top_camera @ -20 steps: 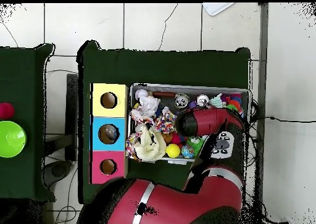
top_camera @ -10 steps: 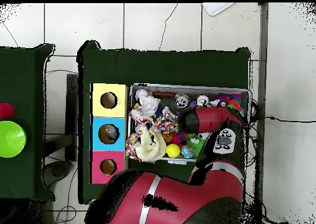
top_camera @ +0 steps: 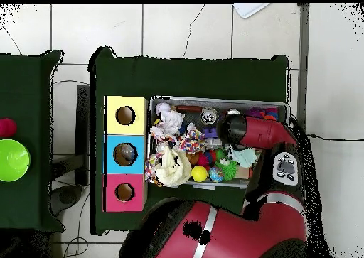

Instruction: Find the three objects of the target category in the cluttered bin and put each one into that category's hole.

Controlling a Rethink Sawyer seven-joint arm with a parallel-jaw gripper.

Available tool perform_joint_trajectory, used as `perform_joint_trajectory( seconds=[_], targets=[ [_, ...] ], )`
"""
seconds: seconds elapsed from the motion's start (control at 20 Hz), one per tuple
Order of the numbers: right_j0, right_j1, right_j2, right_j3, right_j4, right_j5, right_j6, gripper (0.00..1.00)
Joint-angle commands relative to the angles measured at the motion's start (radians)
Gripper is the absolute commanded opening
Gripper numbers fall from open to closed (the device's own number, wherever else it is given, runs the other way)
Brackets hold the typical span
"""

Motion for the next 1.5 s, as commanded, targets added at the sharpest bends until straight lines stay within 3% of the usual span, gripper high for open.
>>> perform_joint_trajectory(
  seconds=[0.05,0.5,1.1,1.5],
  targets=[
    [-0.016,-0.043,0.141,0.120,0.114,0.309,0.135,0.00],
    [0.010,-0.140,0.129,0.215,0.146,0.413,0.127,0.00],
    [0.015,-0.107,0.146,0.224,0.181,0.381,0.178,0.00],
    [0.050,-0.136,0.140,0.305,0.239,0.345,0.258,0.00]
  ],
)
